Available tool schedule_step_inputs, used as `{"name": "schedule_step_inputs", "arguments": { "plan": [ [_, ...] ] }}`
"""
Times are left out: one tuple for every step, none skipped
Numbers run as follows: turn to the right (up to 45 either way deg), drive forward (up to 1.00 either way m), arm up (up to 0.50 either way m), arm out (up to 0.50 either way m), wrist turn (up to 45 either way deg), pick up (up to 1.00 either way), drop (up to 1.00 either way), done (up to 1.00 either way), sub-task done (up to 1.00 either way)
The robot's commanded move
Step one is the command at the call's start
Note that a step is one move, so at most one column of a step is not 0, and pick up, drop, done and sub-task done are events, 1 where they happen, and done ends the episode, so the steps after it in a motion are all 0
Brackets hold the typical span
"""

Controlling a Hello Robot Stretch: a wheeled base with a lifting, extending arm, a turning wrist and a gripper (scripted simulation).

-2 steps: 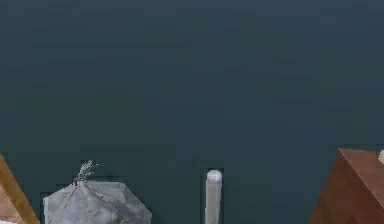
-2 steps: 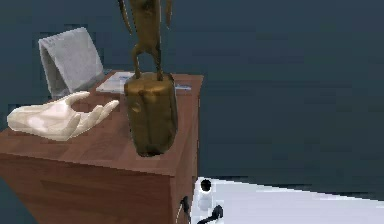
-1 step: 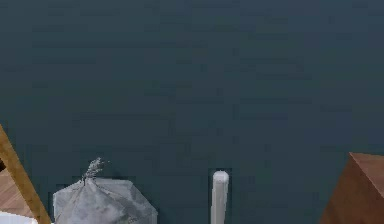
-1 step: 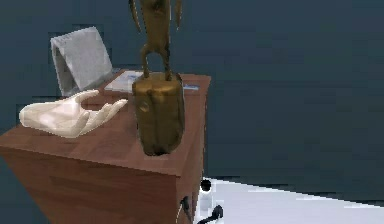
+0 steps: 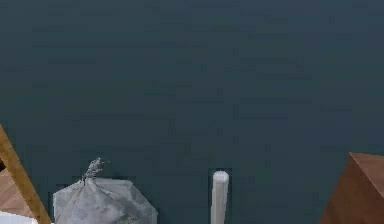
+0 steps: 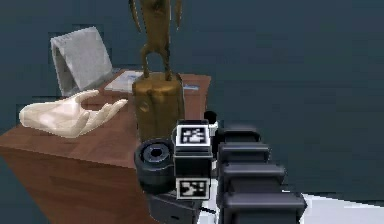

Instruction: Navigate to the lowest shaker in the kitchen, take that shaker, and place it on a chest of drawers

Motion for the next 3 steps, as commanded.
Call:
{"name": "schedule_step_inputs", "arguments": {
  "plan": [
    [0.0,0.00,0.00,0.44,0.0,0.00,0.00,0.00,0.00],
    [0.0,0.00,0.00,0.00,-45.0,0.00,0.00,0.00,0.00],
    [0.0,0.00,0.00,0.00,-39.0,0.00,0.00,0.00,0.00]
  ]
}}
